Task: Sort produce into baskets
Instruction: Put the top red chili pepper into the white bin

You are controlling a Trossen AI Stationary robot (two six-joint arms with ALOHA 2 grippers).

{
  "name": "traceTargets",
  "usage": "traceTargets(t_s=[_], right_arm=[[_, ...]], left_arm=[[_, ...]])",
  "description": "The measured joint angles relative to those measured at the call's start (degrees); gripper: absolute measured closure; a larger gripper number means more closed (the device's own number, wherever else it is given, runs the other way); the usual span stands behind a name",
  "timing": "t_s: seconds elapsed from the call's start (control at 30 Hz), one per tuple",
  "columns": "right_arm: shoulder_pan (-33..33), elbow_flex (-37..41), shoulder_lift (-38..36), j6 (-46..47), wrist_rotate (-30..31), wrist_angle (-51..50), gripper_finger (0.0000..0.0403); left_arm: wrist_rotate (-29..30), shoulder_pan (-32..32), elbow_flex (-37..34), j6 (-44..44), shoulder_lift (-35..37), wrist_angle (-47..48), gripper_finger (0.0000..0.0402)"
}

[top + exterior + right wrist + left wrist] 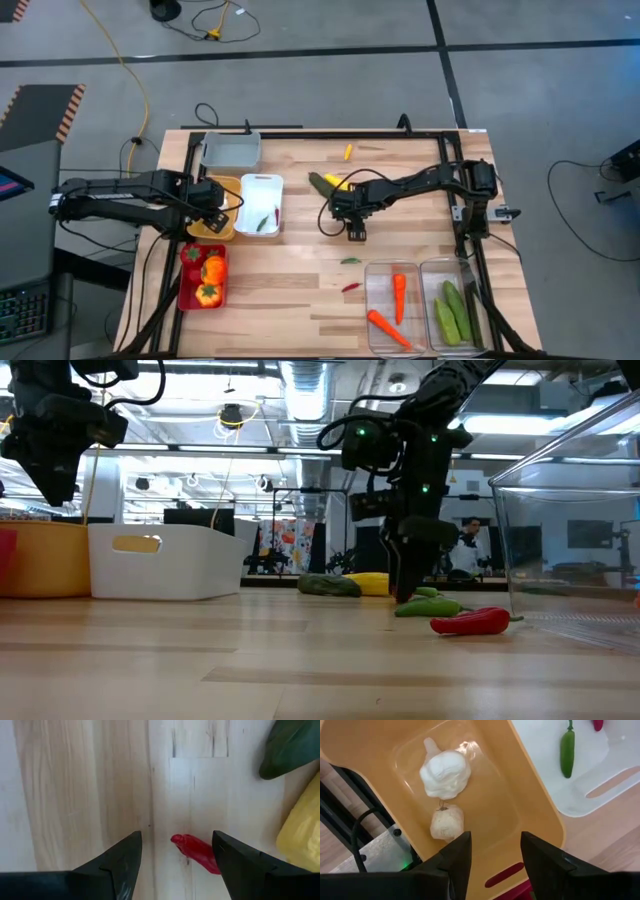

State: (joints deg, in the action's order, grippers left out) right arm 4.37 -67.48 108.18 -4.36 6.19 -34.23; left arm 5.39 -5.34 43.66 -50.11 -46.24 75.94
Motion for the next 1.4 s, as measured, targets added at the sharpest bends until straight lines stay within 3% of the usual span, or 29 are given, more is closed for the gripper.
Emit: traceTargets(t_s=[0.2, 0.57, 0.7, 1.07, 1.4], right_arm=[[0.6, 1.2, 0.0, 0.0, 0.3, 1.1, 0.0177], [1.0, 1.3, 0.0, 0.9, 0.1, 1.4, 0.0313], [1.0, 1.3, 0.0, 1.0, 0.1, 1.4, 0.0336], [0.8, 0.3, 0.1, 0.9, 0.2, 1.9, 0.0334], [1.1, -2.7, 0.1, 1.0, 0.2, 1.4, 0.0245]], left_arm=[[0.0, 0.0, 0.0, 0.0, 0.0, 0.0, 0.0246], [0.0, 0.0, 0.0, 0.0, 0.0, 0.0, 0.0246], [0.0, 0.0, 0.0, 0.0, 0.0, 0.0, 0.0246], [0.0, 0.0, 0.0, 0.0, 0.0, 0.0, 0.0246], [0.0, 0.0, 0.0, 0.0, 0.0, 0.0, 0.0246]])
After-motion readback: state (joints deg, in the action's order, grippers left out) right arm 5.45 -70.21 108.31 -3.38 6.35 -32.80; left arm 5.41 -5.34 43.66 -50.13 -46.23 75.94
